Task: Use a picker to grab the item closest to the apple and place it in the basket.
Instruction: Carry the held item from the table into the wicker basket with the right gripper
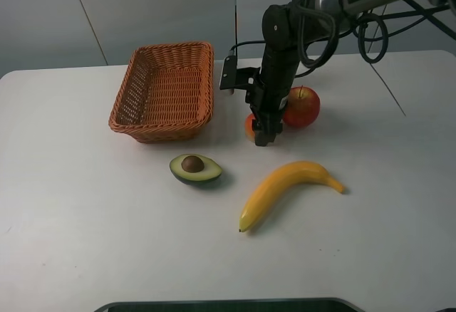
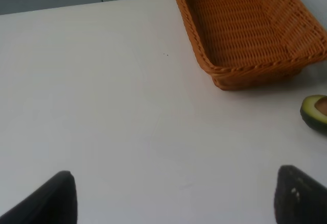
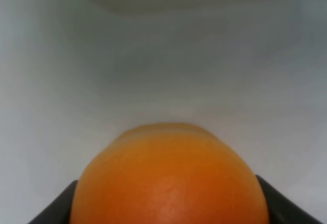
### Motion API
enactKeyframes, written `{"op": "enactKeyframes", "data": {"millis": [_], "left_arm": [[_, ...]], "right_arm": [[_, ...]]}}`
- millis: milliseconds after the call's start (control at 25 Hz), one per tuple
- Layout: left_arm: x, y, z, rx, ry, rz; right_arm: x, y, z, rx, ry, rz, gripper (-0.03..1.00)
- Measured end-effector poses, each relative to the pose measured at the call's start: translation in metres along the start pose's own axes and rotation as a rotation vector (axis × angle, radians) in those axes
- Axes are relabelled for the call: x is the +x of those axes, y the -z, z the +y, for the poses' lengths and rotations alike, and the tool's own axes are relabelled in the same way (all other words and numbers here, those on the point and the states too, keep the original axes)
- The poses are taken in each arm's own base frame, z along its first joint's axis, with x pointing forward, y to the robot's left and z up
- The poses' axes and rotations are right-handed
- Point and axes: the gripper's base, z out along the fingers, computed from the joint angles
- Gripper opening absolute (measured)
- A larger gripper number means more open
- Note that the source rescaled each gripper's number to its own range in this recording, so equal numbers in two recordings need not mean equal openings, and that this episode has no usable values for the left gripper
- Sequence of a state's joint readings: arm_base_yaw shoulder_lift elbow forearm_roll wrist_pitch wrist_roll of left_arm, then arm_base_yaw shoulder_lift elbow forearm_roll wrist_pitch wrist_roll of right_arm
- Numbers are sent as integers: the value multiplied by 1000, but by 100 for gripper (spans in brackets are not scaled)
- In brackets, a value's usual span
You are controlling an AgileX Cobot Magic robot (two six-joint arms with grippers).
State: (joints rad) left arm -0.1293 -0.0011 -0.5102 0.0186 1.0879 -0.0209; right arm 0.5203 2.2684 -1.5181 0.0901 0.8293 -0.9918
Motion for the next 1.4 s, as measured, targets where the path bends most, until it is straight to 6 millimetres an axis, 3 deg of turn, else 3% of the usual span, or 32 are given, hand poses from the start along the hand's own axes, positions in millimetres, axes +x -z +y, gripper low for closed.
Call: {"op": "enactKeyframes", "data": {"millis": [360,640,920,1200,1400], "left_arm": [[0,0,0,0,0,0],[0,0,0,0,0,0],[0,0,0,0,0,0],[0,0,0,0,0,0],[0,0,0,0,0,0]], "right_arm": [[-1,7,0,5,-3,-5,0],[-6,51,6,14,-80,-54,0],[-21,97,29,3,-333,-89,0],[-52,138,60,34,-572,-198,0],[-80,152,63,88,-666,-295,0]]}}
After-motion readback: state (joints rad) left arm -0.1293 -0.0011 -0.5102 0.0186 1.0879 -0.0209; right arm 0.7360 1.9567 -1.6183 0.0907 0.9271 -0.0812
